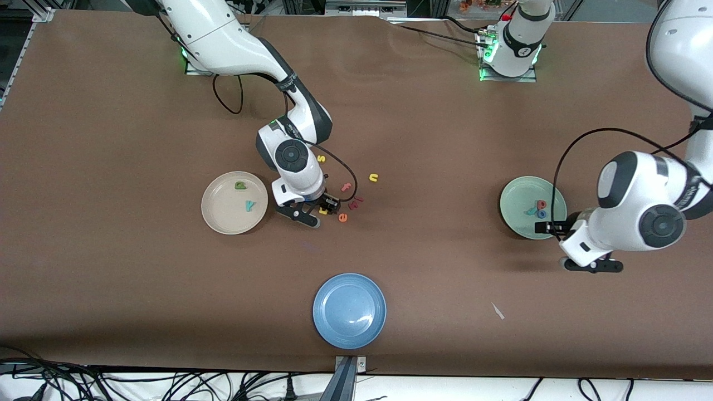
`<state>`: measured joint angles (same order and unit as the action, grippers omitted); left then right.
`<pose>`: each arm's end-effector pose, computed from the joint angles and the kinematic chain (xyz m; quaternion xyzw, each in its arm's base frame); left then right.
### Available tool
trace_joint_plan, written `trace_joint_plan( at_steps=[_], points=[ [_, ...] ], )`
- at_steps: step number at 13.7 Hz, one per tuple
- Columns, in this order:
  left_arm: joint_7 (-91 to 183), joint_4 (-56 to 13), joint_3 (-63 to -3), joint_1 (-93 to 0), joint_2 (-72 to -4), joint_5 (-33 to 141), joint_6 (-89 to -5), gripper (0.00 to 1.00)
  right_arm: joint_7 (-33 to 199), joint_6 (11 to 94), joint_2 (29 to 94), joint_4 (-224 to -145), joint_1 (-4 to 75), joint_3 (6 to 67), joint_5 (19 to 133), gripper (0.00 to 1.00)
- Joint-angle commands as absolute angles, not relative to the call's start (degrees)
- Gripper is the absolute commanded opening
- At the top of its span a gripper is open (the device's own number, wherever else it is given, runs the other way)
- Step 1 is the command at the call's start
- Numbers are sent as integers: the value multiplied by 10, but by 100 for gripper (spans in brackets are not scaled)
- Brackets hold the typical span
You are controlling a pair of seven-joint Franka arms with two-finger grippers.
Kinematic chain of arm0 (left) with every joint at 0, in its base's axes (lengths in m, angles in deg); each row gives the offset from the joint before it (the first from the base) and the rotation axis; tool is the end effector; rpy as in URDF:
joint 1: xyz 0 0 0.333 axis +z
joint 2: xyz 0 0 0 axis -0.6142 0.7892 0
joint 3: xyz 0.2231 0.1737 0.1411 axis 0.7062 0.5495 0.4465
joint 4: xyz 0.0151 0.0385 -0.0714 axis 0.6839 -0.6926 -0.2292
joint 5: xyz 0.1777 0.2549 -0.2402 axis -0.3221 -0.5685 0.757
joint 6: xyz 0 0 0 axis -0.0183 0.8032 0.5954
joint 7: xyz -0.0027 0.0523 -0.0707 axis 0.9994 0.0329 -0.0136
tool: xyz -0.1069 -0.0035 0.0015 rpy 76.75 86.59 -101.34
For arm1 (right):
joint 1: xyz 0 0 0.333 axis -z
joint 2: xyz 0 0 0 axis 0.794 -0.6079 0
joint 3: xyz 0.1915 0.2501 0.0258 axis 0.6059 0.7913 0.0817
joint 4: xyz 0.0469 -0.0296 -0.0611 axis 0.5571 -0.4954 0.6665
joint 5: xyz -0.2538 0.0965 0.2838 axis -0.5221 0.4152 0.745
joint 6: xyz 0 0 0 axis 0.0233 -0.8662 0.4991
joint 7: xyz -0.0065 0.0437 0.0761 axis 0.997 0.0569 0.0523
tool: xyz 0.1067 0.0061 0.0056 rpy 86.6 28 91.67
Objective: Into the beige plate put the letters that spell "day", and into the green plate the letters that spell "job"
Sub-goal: 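Grasp the yellow letter with the right gripper while the left gripper lifts away, then drop the yellow letter on the cream plate while the left gripper retracts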
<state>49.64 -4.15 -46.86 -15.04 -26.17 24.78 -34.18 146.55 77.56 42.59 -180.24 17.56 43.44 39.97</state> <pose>0.6902 -0.0118 0.3357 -0.9957 0.0210 0.0885 0.0153 0.5565 0.4088 0.1819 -0.9795 0.1993 -0.0091 0.0290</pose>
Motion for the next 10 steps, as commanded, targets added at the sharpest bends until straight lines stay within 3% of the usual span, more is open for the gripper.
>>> trace_joint_plan(
  at_steps=[1,8,10],
  points=[
    [454,-15,-469,-155,-289,232,-326,100,1473,780,416,-1790,172,432,385,67],
    [429,43,-467,-147,-327,270,-317,99,1474,804,405,-1790,172,432,375,64],
    [431,57,-467,-149,-337,289,-317,99,1474,805,405,-1790,172,432,375,49]
  ],
)
